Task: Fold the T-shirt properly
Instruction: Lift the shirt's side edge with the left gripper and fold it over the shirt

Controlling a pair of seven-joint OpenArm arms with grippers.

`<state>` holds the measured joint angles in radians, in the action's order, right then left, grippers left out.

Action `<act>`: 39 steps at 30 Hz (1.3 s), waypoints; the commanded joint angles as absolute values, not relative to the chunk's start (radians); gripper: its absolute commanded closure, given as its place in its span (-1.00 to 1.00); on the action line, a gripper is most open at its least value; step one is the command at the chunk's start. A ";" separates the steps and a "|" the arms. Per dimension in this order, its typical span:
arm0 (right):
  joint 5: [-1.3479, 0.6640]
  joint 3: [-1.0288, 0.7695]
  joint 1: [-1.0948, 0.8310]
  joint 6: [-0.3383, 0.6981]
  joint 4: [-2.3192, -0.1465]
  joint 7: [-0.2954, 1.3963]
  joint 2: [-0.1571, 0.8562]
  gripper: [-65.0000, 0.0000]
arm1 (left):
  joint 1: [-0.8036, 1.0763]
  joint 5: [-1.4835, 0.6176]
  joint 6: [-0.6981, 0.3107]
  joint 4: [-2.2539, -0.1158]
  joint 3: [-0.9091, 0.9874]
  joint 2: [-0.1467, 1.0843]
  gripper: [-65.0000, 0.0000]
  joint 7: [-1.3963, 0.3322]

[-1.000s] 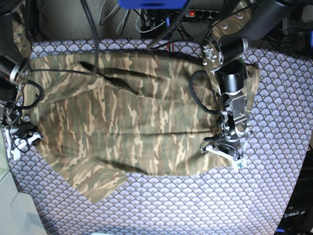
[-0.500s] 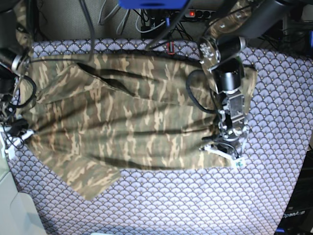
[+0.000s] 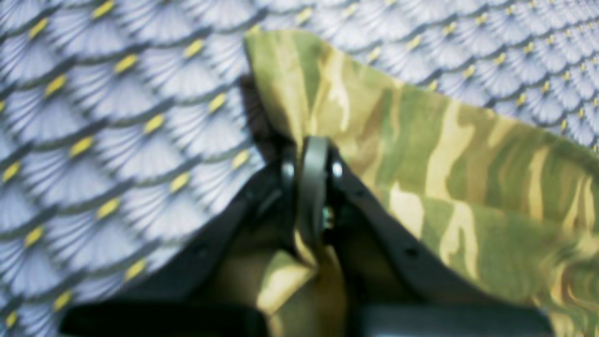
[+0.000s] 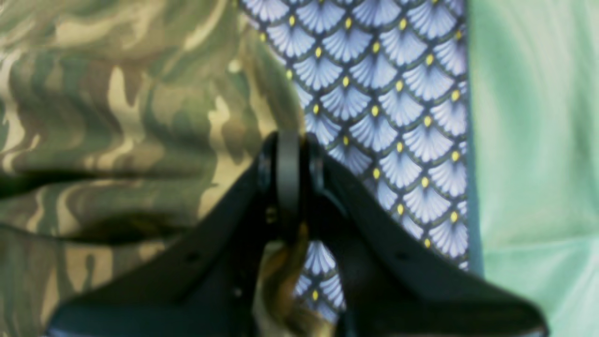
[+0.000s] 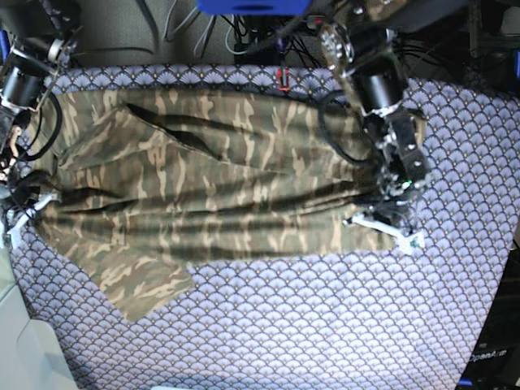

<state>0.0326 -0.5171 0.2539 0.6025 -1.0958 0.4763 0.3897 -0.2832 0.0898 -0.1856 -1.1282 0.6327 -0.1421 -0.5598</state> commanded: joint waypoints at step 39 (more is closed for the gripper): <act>0.028 -0.791 -0.021 0.698 -1.474 0.512 0.357 1.00 | -0.166 -0.059 -0.269 -1.380 0.618 -0.070 1.00 -0.731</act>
